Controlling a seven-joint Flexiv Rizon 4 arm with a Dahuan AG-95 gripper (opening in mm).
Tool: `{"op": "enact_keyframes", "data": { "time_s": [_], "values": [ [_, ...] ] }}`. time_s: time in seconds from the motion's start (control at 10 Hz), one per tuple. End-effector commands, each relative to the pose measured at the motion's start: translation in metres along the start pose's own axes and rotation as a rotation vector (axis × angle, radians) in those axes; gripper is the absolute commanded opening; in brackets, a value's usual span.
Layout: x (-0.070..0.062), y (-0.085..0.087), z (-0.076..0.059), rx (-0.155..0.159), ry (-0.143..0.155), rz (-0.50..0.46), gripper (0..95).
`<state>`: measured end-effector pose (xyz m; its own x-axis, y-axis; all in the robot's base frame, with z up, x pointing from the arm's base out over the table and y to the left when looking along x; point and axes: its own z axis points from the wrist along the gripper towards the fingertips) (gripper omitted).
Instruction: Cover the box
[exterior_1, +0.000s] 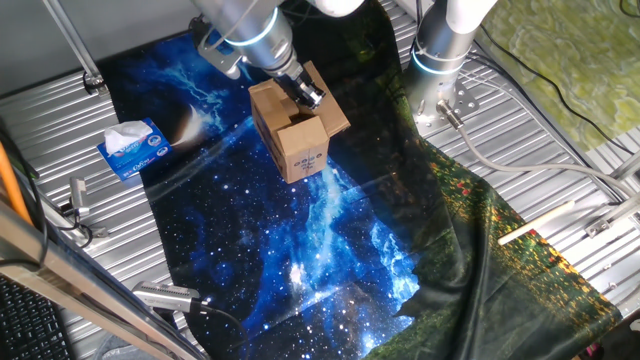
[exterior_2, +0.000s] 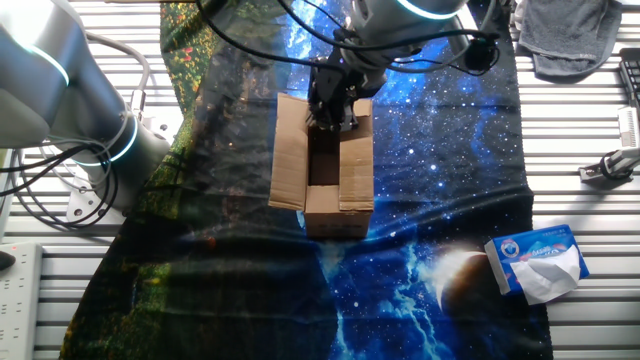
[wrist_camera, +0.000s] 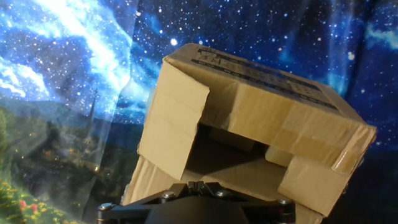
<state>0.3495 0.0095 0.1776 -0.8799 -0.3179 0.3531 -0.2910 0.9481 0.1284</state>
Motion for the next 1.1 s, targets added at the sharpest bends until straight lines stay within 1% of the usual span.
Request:
{"op": "enact_keyframes", "data": {
  "time_s": [0.1, 0.2, 0.6, 0.8, 1.1],
  "values": [
    [-0.0003, -0.0003, -0.0002, -0.003, 0.011, 0.001, 0.0],
    [-0.0003, -0.0003, -0.0002, -0.005, 0.016, 0.002, 0.0],
    [-0.0003, -0.0003, -0.0002, -0.007, 0.021, 0.002, 0.0],
    [-0.0003, -0.0003, -0.0002, -0.005, 0.032, 0.004, 0.0],
    [0.0010, -0.0027, -0.0016, -0.007, 0.033, 0.000, 0.0]
  ]
}}
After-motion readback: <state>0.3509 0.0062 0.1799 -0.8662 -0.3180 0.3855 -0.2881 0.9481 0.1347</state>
